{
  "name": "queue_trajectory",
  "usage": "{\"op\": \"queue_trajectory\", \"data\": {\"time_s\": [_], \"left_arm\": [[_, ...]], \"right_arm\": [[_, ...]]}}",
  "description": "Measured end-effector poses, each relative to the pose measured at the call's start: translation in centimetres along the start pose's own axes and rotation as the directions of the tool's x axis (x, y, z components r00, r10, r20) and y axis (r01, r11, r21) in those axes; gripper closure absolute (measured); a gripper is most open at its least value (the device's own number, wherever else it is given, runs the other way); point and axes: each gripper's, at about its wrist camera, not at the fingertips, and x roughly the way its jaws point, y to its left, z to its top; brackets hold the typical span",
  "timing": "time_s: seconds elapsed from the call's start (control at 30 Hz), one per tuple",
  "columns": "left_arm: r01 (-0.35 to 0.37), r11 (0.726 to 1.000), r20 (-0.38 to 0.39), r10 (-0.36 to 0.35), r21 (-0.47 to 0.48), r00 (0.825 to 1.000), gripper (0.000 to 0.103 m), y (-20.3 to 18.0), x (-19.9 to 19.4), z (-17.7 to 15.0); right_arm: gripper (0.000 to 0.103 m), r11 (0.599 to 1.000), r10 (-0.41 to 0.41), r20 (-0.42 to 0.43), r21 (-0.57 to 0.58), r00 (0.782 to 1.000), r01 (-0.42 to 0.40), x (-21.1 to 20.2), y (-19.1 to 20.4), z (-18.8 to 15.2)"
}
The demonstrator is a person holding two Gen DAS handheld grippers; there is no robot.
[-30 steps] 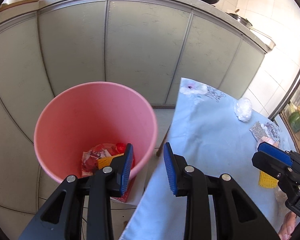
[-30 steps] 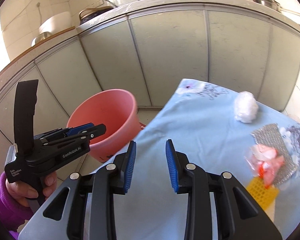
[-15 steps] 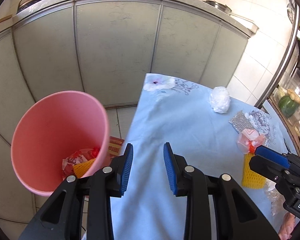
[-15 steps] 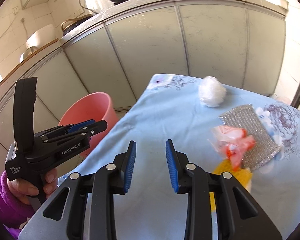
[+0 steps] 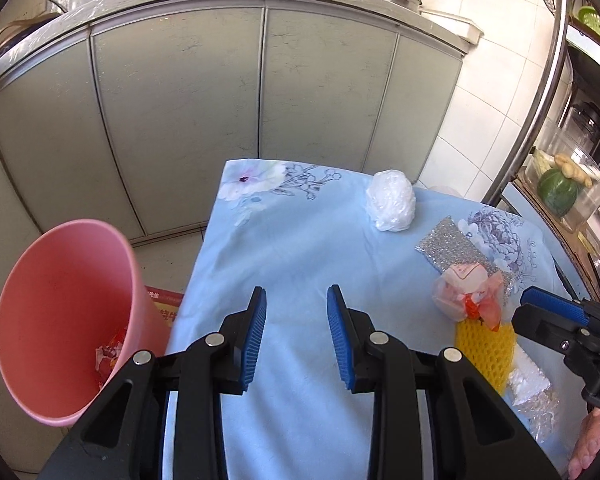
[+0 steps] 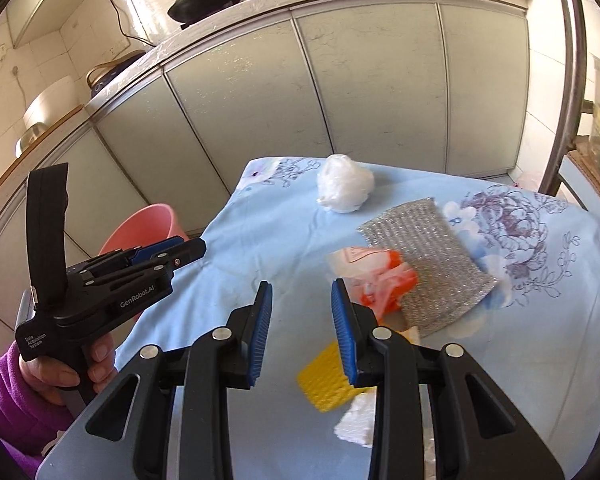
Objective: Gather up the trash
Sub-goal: 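Grasp the white plastic bag ball with the left tool while the right tool grasps the orange-white plastic bag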
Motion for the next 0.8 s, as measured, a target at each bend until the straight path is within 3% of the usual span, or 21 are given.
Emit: {"op": "queue_trajectory", "data": {"time_s": [0.43,0.7,0.8], "left_arm": [[0.068,0.994,-0.007,-0.068,0.080,0.998,0.072,-3.4,2.2,2.2],[0.151,0.985,-0.042,-0.148,0.082,0.988,0.072,-5.8,5.2,4.5],[0.172,0.984,-0.046,-0.170,0.054,0.984,0.072,-6.2,6.3,5.6]], "right_arm": [[0.072,0.997,-0.071,-0.006,0.031,0.997,0.071,-0.7,-4.6,0.5],[0.072,0.997,-0.039,-0.046,0.069,0.998,0.042,0.8,-5.8,0.3],[0.062,0.997,-0.030,-0.055,0.063,0.998,0.033,1.3,-5.5,0.3]]}}
